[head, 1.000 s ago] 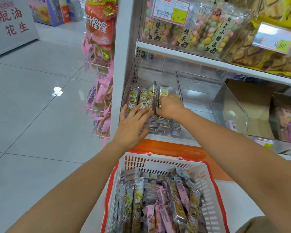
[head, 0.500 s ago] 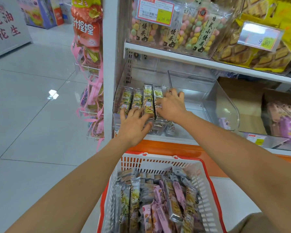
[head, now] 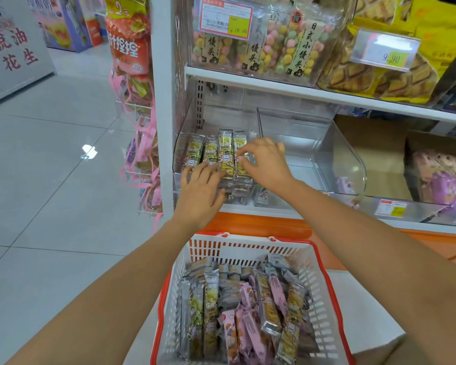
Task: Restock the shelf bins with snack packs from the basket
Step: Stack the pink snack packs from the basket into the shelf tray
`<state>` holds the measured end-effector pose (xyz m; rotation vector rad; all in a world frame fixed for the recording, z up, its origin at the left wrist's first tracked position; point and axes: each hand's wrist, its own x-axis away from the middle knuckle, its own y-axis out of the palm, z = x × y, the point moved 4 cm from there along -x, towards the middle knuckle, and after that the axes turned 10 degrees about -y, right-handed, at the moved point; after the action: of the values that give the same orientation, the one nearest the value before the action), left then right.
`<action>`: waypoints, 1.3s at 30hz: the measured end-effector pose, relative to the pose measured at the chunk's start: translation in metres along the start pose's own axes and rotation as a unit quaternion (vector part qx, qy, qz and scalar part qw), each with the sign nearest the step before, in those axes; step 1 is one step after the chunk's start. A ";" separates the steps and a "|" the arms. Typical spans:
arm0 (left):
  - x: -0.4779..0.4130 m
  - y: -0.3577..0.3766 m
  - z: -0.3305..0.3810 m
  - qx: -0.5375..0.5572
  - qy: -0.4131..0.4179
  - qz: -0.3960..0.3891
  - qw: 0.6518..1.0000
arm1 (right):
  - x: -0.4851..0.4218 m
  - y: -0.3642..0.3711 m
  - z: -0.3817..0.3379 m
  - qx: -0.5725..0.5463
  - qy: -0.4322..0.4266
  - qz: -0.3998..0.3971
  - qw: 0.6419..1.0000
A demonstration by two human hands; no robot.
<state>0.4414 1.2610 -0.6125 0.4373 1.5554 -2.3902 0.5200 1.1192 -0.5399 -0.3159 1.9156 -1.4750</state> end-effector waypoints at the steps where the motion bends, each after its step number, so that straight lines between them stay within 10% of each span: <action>1: 0.004 -0.002 0.000 -0.007 0.007 0.015 1.000 | 0.004 -0.002 -0.002 -0.016 -0.006 0.011 1.000; 14: 0.088 0.028 -0.035 -0.092 -0.002 -0.020 0.996 | 0.086 0.059 -0.033 -0.102 -0.100 0.073 0.987; 21: 0.132 0.080 -0.070 -0.114 -0.131 -0.219 0.960 | 0.141 0.141 -0.041 -0.180 0.023 -0.185 0.966; 27: 0.171 0.108 -0.102 -0.154 -0.187 -0.279 0.929 | 0.191 0.225 -0.049 -0.247 0.168 -0.378 0.876; 39: 0.182 0.118 -0.112 -0.067 -0.200 -0.237 0.948 | 0.197 0.280 -0.043 -0.252 0.172 -0.373 0.876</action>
<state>0.3294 1.3084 -0.8241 -0.4807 1.7493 -2.4572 0.4071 1.1304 -0.8659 -1.2172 2.6374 -1.5142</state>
